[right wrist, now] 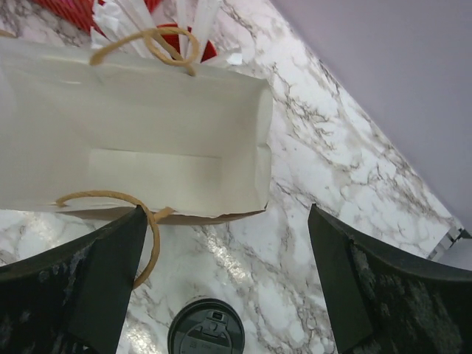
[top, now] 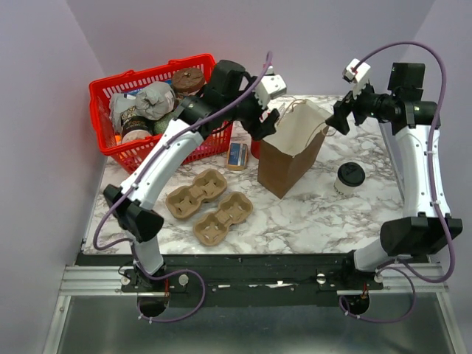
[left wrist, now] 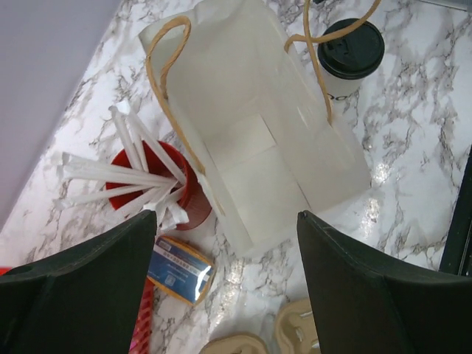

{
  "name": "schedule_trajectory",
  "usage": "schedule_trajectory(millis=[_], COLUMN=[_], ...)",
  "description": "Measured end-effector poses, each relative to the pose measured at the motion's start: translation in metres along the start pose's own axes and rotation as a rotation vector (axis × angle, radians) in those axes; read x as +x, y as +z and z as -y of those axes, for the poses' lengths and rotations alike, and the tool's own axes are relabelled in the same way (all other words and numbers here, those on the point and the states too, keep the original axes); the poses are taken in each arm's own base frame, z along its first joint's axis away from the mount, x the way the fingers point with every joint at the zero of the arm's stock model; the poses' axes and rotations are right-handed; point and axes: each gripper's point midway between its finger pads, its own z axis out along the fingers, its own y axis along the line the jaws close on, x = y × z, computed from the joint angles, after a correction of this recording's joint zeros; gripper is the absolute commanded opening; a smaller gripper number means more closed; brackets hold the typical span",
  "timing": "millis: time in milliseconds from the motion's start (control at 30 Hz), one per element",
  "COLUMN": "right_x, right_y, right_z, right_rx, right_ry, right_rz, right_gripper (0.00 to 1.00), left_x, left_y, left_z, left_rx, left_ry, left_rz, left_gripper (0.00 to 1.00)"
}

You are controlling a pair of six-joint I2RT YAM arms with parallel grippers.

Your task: Pack the takeout coffee

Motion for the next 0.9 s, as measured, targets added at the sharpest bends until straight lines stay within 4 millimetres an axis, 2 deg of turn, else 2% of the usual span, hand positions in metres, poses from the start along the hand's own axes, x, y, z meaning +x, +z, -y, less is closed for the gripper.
schedule_trajectory(millis=[100,200,333,400,500,600,700,800,900], right_x=[0.005,-0.001,-0.023,-0.024,-0.028,-0.029,-0.028,-0.031,-0.032], right_y=[0.009,0.012,0.017,0.026,0.033,0.036,0.03,0.019,0.003], right_z=[0.017,0.034,0.056,0.064,0.061,0.044,0.032,0.049,0.082], right_rx=[0.02,0.045,0.083,0.08,0.033,-0.048,-0.064,0.062,0.231], right_ry=[0.023,0.065,0.108,0.127,0.154,0.179,0.194,0.181,0.204], right_rz=[-0.024,-0.007,0.052,0.066,0.097,0.128,0.132,0.12,0.121], right_gripper=[0.96,0.95,0.96,0.98,0.99,0.99,0.95,0.95,0.95], left_x=[0.012,0.039,0.076,0.096,0.119,0.125,0.123,0.118,0.114], left_y=[-0.025,-0.045,-0.042,-0.036,-0.026,-0.015,-0.005,0.002,0.003], left_z=[-0.002,0.005,0.018,0.022,0.029,0.028,0.026,0.022,0.022], left_rx=[-0.036,-0.052,-0.03,-0.014,0.01,0.022,0.031,0.032,0.042], left_ry=[-0.015,-0.044,-0.08,-0.107,-0.154,-0.191,-0.213,-0.217,-0.213], left_rz=[0.011,-0.014,-0.075,-0.119,-0.167,-0.173,-0.166,-0.15,-0.139], left_gripper=[0.84,0.84,0.83,0.82,0.81,0.81,0.8,0.8,0.8])
